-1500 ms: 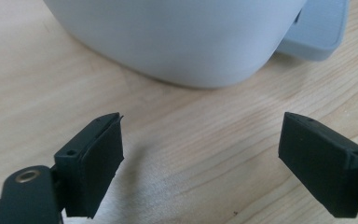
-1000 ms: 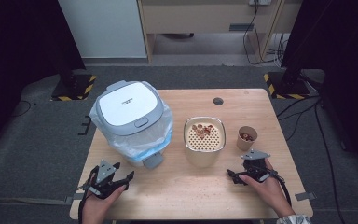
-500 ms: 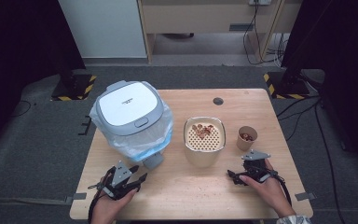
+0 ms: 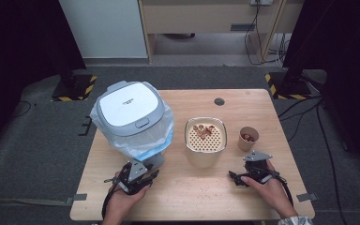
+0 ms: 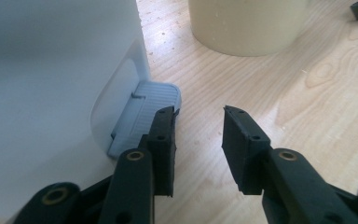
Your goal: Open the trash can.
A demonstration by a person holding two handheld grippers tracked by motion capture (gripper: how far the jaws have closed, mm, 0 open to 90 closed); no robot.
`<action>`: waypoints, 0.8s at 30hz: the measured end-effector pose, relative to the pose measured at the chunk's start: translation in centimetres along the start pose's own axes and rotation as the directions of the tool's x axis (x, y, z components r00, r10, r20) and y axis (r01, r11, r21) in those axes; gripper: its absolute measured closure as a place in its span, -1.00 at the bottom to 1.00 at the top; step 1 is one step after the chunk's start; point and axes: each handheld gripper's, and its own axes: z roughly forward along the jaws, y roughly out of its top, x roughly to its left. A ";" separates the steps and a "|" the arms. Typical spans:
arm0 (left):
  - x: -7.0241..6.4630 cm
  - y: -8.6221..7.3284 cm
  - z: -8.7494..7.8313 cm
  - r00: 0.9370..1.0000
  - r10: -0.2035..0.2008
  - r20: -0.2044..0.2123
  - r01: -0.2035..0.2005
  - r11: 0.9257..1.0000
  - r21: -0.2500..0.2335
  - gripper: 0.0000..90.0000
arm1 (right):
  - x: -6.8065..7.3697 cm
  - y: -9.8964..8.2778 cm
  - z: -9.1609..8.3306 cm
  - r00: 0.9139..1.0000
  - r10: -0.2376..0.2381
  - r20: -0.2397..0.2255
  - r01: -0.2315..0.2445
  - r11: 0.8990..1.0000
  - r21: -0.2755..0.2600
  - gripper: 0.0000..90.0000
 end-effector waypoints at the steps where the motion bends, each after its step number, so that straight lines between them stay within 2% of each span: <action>1: 0.2 0.1 0.2 0.999 0.035 0.005 -0.035 0.999 0.004 0.47 | 0.0 0.0 0.0 1.000 0.000 0.000 0.000 1.000 0.000 -0.99; 3: 0.1 0.1 0.5 0.999 0.031 -0.007 -0.031 1.000 0.003 0.52 | 0.0 0.0 0.0 1.000 -0.003 -0.001 0.003 1.000 0.001 -0.99; 5: 0.5 0.3 0.7 0.998 0.065 -0.019 -0.065 0.998 0.002 0.58 | 0.0 0.0 0.0 1.000 -0.004 -0.002 0.004 1.000 0.001 -0.99; 11: 0.7 0.6 1.5 0.996 0.073 -0.056 -0.072 0.997 0.018 0.86 | 0.0 0.0 0.0 1.000 -0.004 -0.001 0.004 1.000 0.001 -0.99; 13: 0.8 0.7 1.8 0.993 0.098 -0.069 -0.096 0.995 0.028 0.93 | 0.0 0.0 0.0 1.000 -0.003 -0.002 0.003 1.000 0.001 -0.99; 17: 0.9 0.7 2.3 0.992 0.071 -0.103 -0.068 0.997 0.033 0.99 | 0.0 0.0 0.0 1.000 -0.004 -0.001 0.004 1.000 0.001 -0.99; 18: 1.0 0.7 2.4 0.991 0.079 -0.106 -0.075 0.997 0.036 0.99 | 0.0 0.0 0.0 1.000 -0.004 -0.001 0.004 1.000 0.001 -0.99; 19: 1.2 0.7 2.5 0.989 0.107 -0.106 -0.103 0.994 0.047 0.99 | 0.0 0.0 0.0 1.000 -0.004 -0.001 0.004 1.000 0.001 -0.99; 20: 0.5 0.5 2.7 0.993 0.031 -0.117 -0.025 0.999 0.044 0.99 | 0.0 0.0 0.0 1.000 -0.004 -0.002 0.004 1.000 0.001 -0.99; 24: 0.7 0.2 2.9 0.992 0.034 -0.124 -0.029 0.999 0.045 0.99 | 0.0 0.0 0.0 1.000 -0.005 -0.002 0.005 1.000 0.001 -0.99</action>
